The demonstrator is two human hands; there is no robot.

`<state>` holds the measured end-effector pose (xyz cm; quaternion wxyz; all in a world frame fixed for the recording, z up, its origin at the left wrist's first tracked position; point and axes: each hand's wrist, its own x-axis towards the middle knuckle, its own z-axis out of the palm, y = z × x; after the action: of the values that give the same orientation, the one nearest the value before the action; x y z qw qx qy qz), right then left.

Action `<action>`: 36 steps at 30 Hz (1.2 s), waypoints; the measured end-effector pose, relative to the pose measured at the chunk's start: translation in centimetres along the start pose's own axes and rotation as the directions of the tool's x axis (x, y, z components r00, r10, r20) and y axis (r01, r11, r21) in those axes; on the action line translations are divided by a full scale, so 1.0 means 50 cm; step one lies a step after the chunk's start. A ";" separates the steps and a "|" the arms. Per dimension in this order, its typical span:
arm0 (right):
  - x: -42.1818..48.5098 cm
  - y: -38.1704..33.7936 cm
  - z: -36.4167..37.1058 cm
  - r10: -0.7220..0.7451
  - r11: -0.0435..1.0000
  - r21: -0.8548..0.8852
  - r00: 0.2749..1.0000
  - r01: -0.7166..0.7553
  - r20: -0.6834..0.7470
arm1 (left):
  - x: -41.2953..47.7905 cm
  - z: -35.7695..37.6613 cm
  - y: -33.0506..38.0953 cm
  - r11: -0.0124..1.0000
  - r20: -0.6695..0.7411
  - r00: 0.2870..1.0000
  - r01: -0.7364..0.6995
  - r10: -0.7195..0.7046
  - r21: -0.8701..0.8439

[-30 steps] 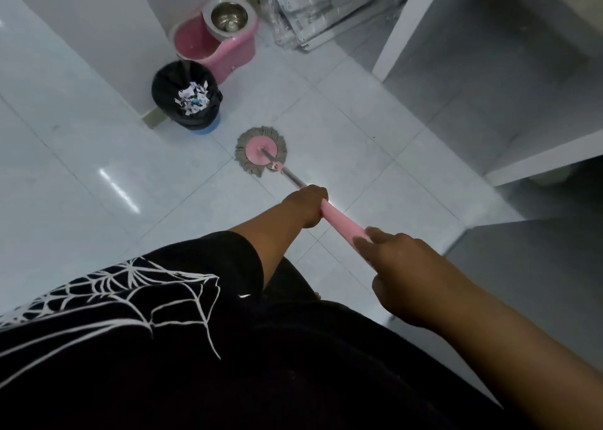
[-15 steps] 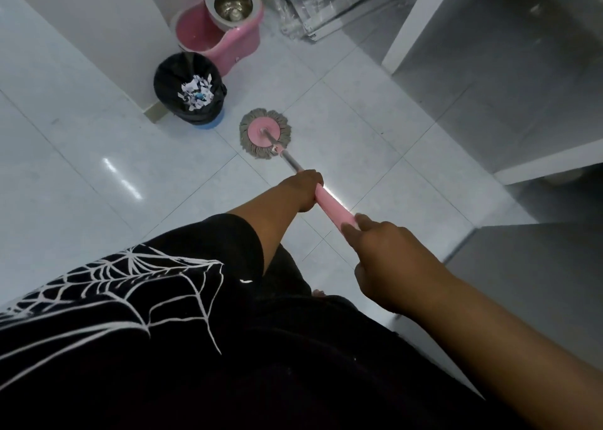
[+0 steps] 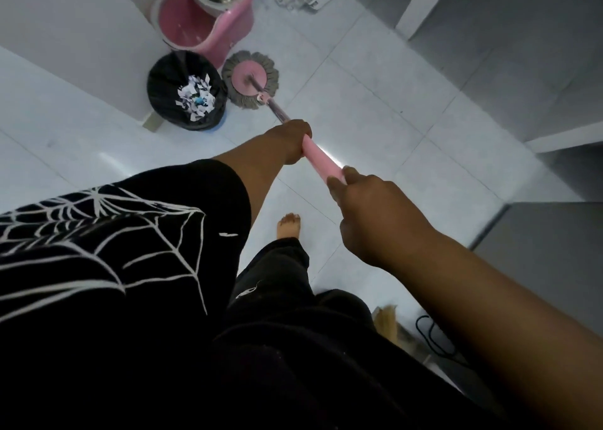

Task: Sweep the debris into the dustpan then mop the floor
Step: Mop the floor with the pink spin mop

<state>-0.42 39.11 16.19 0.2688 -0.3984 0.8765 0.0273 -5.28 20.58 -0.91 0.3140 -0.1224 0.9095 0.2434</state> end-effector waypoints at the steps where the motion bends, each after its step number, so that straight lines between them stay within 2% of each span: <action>1: -0.005 -0.001 0.003 0.010 1.000 0.004 1.000 -0.010 0.002 | -0.003 0.003 0.003 1.000 0.006 1.000 -0.009 0.009 0.022; 11: -0.196 -0.033 0.068 0.072 0.997 0.005 0.997 -0.072 0.020 | -0.116 0.126 0.075 0.991 0.063 0.996 -0.069 0.062 0.119; 14: -0.291 -0.056 0.093 0.098 0.995 0.024 0.994 -0.099 0.038 | -0.184 0.184 0.112 0.973 0.128 0.985 -0.137 0.114 0.186; 23: -0.529 -0.129 0.141 0.157 0.985 0.058 0.984 -0.162 0.084 | -0.345 0.332 0.164 0.896 0.250 0.916 -0.372 0.313 0.241; 26: -0.531 -0.145 0.150 0.133 0.989 0.050 0.986 -0.138 0.102 | -0.350 0.339 0.154 0.883 0.278 0.906 -0.391 0.319 0.260; 30: -0.509 -0.140 0.145 0.147 0.989 0.001 0.986 -0.147 0.080 | -0.335 0.319 0.137 0.887 0.244 0.904 -0.404 0.350 0.223; 36: -0.403 -0.110 0.118 0.175 0.984 0.000 0.980 -0.176 0.094 | -0.258 0.247 0.118 0.916 0.213 0.921 -0.364 0.326 0.170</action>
<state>17.00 50.66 22.01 0.3079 -0.3166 0.8948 0.0659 8.79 32.93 0.94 0.3579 0.0963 0.9048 0.2096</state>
